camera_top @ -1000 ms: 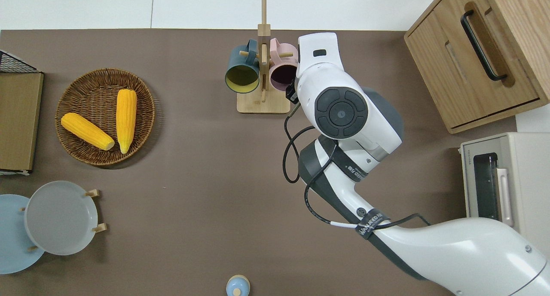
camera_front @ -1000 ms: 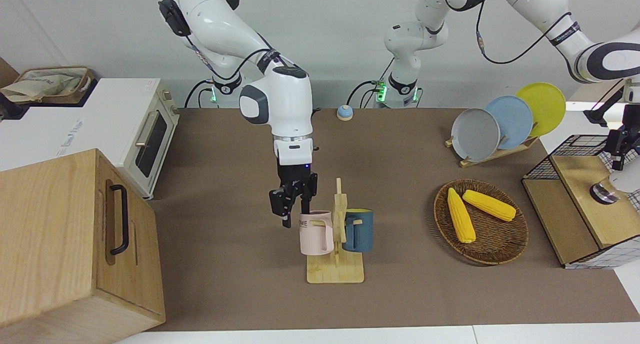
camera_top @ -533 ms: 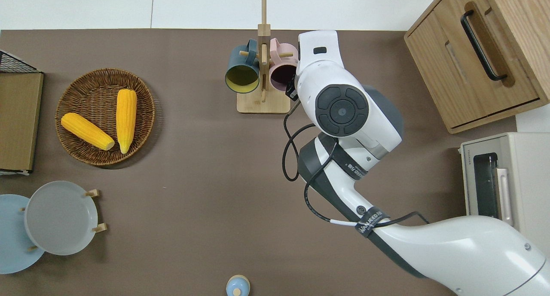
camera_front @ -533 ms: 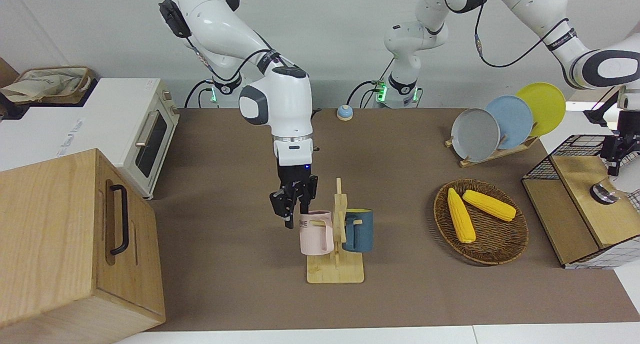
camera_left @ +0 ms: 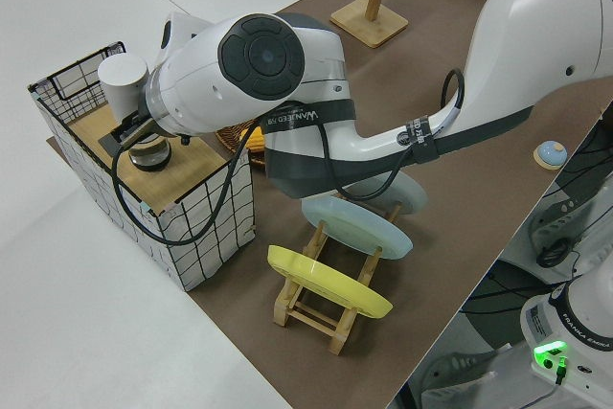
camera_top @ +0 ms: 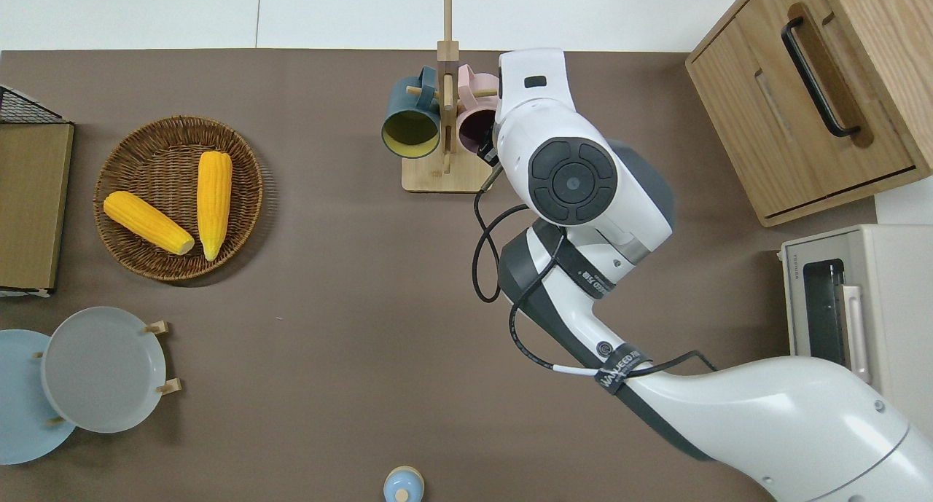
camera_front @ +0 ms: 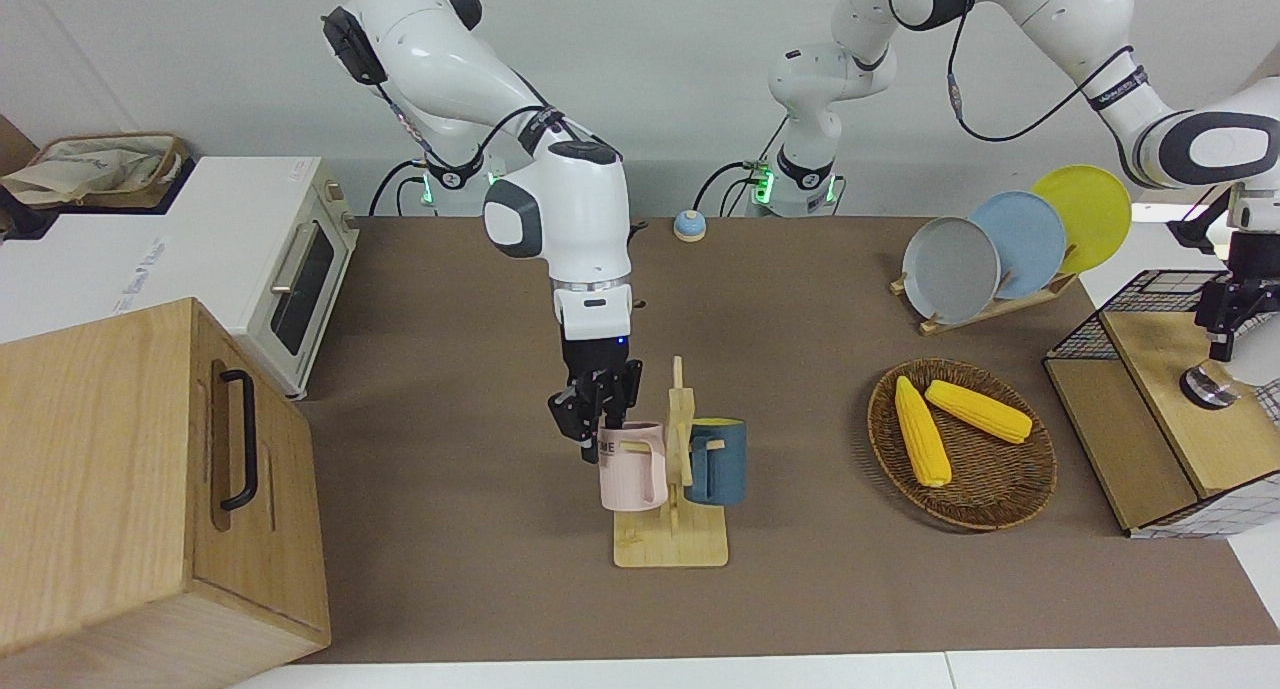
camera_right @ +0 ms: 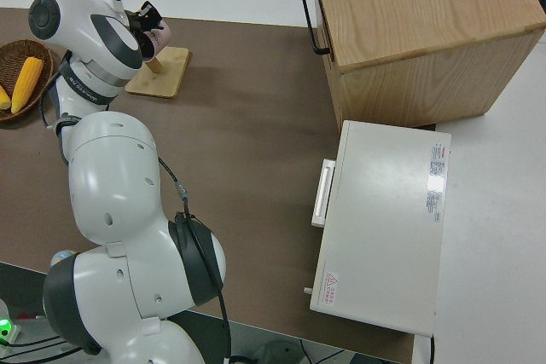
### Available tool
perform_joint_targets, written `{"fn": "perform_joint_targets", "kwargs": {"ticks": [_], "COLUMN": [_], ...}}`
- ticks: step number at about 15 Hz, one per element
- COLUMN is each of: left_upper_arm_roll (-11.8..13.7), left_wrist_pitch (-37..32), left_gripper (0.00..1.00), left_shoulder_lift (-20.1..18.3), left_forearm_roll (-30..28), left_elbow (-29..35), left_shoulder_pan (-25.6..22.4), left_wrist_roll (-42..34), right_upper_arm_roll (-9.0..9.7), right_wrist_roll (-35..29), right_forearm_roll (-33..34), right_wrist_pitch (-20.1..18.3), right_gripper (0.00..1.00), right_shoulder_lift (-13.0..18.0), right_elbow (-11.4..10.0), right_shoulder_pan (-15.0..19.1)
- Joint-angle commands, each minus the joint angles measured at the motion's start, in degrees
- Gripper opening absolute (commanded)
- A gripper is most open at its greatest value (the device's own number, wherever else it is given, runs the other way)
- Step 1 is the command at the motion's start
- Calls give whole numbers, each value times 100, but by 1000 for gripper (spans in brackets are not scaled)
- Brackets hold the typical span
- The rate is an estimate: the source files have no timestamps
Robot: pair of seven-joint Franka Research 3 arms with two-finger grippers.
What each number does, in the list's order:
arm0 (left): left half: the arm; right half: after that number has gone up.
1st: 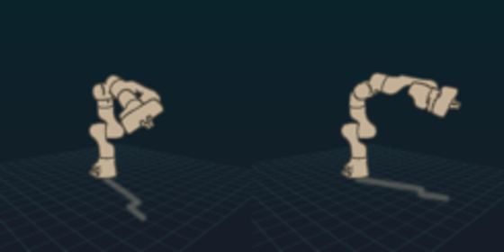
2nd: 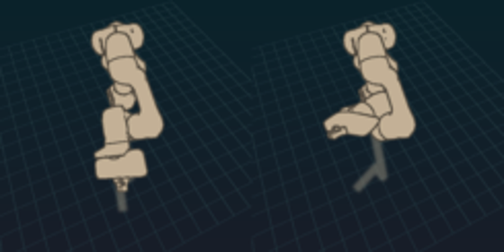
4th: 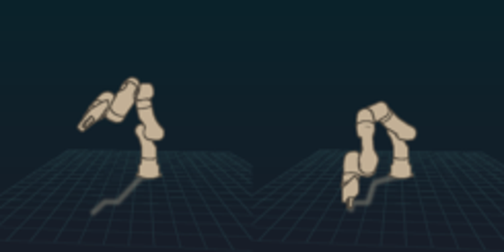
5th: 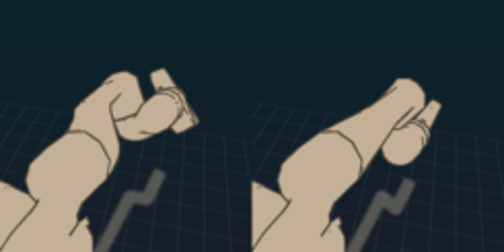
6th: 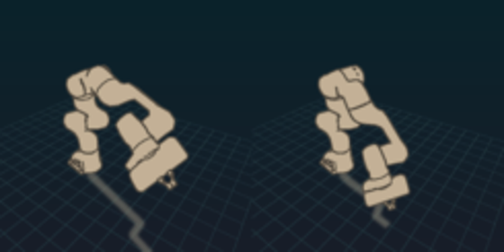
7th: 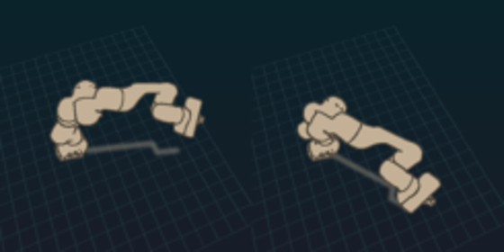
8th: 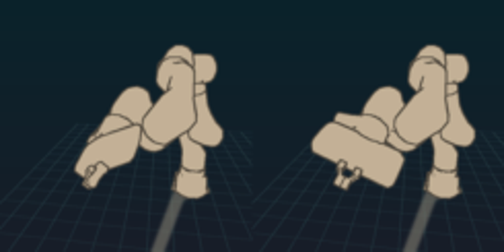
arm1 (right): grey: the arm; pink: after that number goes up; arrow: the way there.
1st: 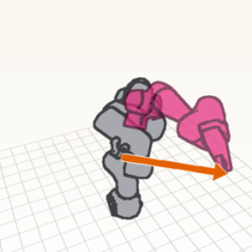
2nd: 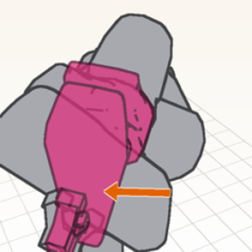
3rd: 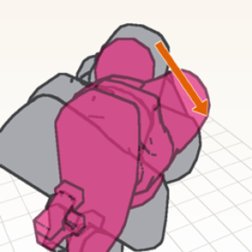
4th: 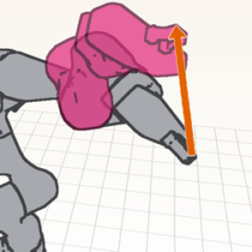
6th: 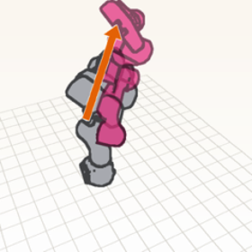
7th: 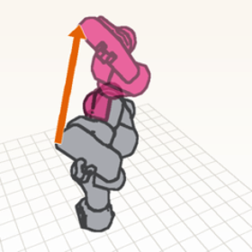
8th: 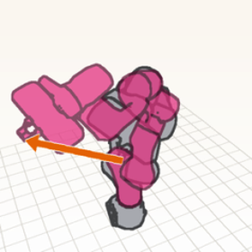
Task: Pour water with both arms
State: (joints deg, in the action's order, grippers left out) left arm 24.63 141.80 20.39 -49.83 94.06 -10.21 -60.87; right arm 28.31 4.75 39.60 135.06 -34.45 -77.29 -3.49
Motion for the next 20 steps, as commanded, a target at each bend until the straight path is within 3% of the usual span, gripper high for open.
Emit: {"fn": "perform_joint_targets", "kwargs": {"ticks": [1, 8, 10, 12, 14, 16, 20], "left_upper_arm_roll": [-37, -37, -37, -37, -37, -37, -37], "left_wrist_pitch": [128, 128, 119, 119, 119, 119, 119], "left_gripper": [1000, 966, 739, 324, 107, 2, 0], "left_shoulder_lift": [70, 71, 71, 71, 71, 71, 71], "left_forearm_roll": [-149, -167, -185, -176, -176, -167, -167], "left_elbow": [7, -1, -10, -10, -10, -19, -19], "left_shoulder_pan": [-33, -16, -16, -16, -16, -16, -16], "left_wrist_roll": [-153, -145, -119, -92, -92, -92, -92], "right_upper_arm_roll": [86, 86, 86, 86, 78, 86, 86], "right_wrist_roll": [-113, -273, -281, -273, -273, -273, -273], "right_forearm_roll": [127, 136, 127, 127, 127, 119, 119], "right_wrist_pitch": [-24, -33, -24, -24, -24, -24, -24], "right_gripper": [345, 226, 176, 146, 113, 113, 90], "right_shoulder_lift": [-202, -237, -237, -237, -237, -237, -229], "right_elbow": [232, 241, 241, 241, 241, 241, 241], "right_shoulder_pan": [-29, -64, -64, -56, -56, -47, -38]}}
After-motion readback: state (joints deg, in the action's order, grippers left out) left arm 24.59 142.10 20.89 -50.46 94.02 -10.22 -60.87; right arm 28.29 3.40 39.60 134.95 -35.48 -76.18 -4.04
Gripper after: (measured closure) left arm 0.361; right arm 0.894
